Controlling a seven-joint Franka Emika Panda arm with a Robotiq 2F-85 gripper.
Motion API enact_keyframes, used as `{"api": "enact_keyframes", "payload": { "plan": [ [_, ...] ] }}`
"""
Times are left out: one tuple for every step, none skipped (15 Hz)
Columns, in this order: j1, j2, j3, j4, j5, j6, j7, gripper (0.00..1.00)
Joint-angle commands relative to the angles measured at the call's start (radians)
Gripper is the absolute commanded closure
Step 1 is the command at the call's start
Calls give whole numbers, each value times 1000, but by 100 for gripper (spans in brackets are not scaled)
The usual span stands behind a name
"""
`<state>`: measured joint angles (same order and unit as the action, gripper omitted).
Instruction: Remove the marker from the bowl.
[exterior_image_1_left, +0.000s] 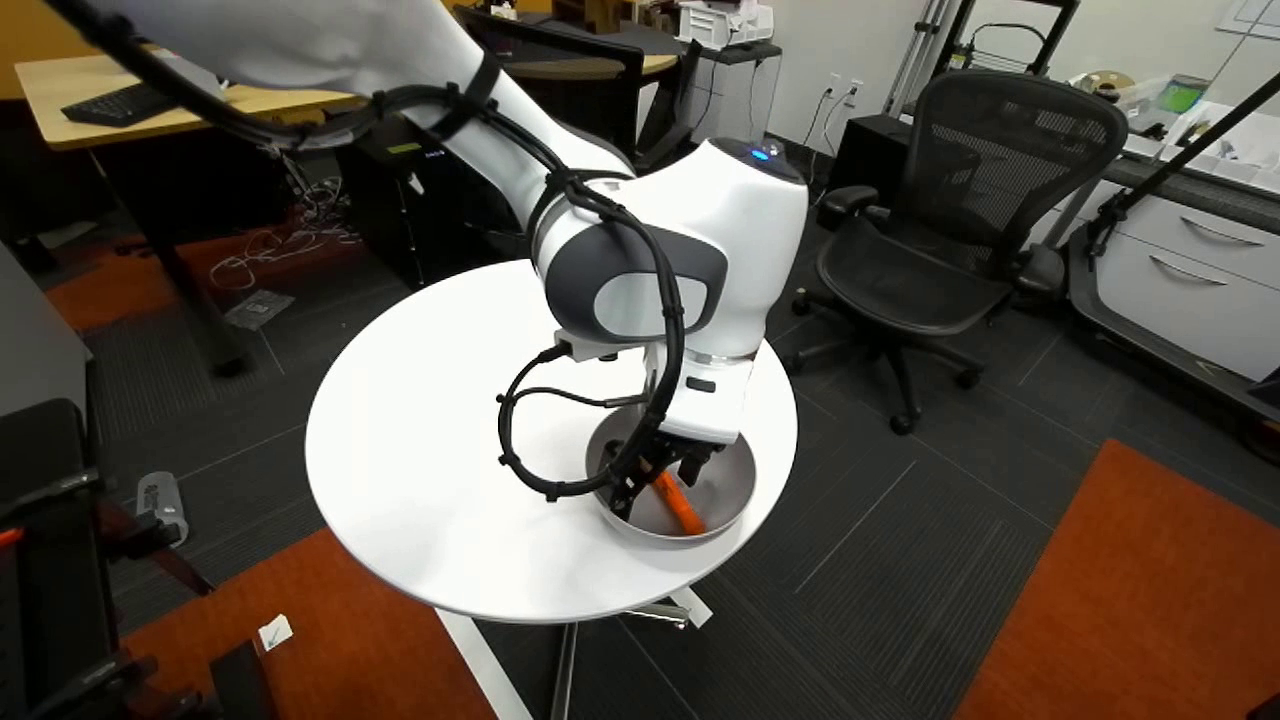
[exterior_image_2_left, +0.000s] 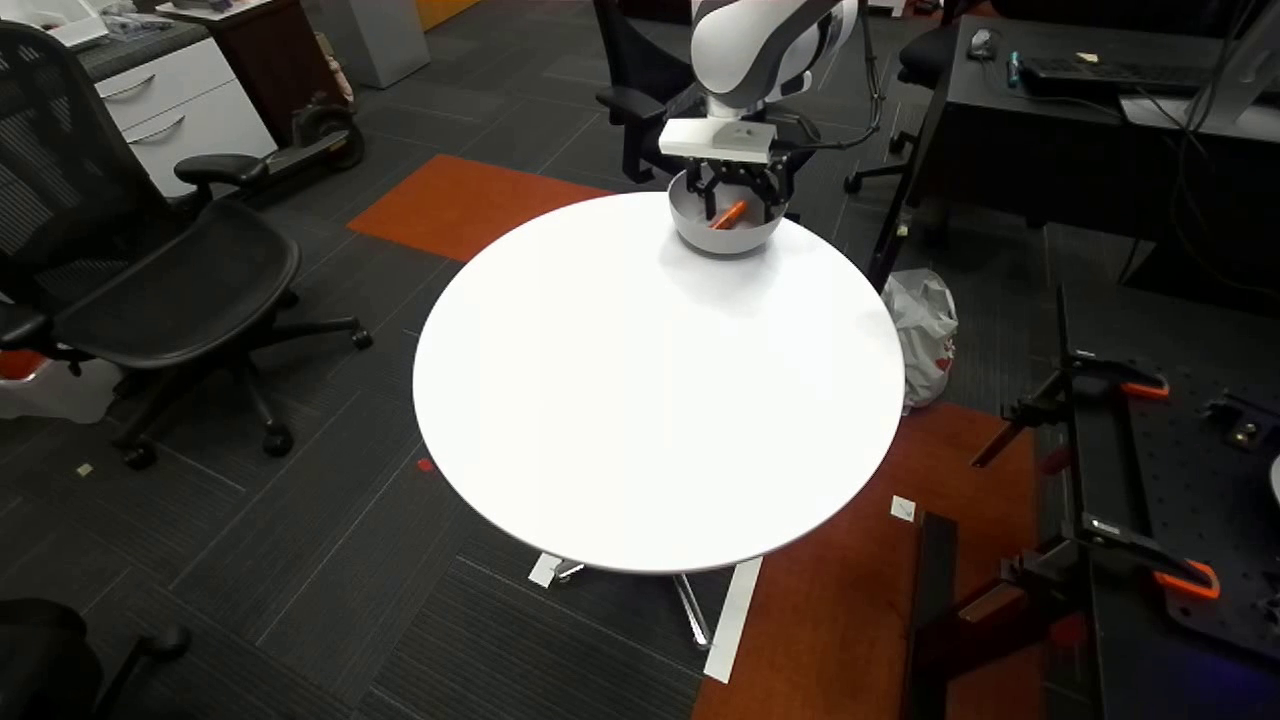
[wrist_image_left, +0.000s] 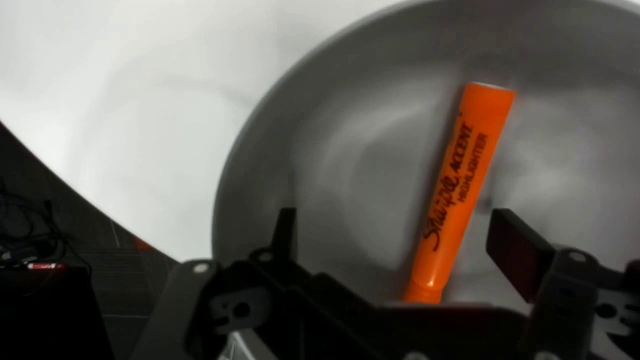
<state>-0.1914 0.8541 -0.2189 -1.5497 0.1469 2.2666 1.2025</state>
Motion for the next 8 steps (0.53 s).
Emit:
{"api": "enact_keyframes", "payload": {
  "plan": [
    [-8,20,3,23,25,19,-17,34],
    [-8,22,3,25,26,20,-17,44],
    [-8,24,3,26,27,19,-16,50],
    [-9,25,3,28,28,18,-16,59],
    [-9,25,3,31,28,17,-15,66],
    [-9,25,3,32,28,18,-15,73],
    [-9,25,3,33,28,17,-15,81],
    [-9,25,2,34,27,17,-15,88]
  ]
}}
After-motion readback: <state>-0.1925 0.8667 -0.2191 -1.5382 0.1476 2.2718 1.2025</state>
